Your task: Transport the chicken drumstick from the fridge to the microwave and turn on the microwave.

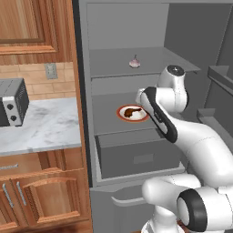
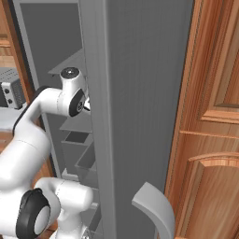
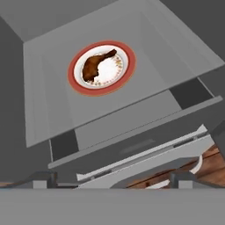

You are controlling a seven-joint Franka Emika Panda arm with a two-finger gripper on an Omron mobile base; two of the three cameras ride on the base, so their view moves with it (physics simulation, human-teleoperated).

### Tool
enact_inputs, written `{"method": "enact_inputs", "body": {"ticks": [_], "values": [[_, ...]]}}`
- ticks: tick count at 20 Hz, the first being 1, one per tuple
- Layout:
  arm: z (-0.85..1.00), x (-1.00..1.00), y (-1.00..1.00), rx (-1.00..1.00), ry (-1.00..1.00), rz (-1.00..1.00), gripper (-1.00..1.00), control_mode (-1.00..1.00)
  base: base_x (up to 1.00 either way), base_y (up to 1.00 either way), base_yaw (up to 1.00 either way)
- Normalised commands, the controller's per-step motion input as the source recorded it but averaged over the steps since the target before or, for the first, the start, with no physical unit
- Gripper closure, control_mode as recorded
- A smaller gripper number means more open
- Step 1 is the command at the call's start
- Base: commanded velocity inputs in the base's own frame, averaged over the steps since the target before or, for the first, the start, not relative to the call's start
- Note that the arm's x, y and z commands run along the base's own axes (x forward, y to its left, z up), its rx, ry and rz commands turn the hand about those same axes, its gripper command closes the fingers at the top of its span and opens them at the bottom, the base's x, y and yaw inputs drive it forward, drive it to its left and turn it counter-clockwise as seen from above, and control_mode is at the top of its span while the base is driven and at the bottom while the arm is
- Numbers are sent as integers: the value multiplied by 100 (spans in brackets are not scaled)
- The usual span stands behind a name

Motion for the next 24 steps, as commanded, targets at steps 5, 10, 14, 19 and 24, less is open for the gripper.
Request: {"method": "enact_inputs", "body": {"ticks": [5, 10, 14, 19, 24], "values": [[-16, 21, 0, 0, -13, 0, -100, -100, 0, 0, 0], [-4, 26, 0, 0, 0, 0, -100, -100, 0, 0, 0], [-1, 33, 0, 0, 0, 0, -100, -100, 0, 0, 0], [-11, 33, 0, 0, 0, 0, -100, -100, 0, 0, 0], [-20, 31, 0, 0, 0, 0, -100, -100, 0, 0, 0]]}}
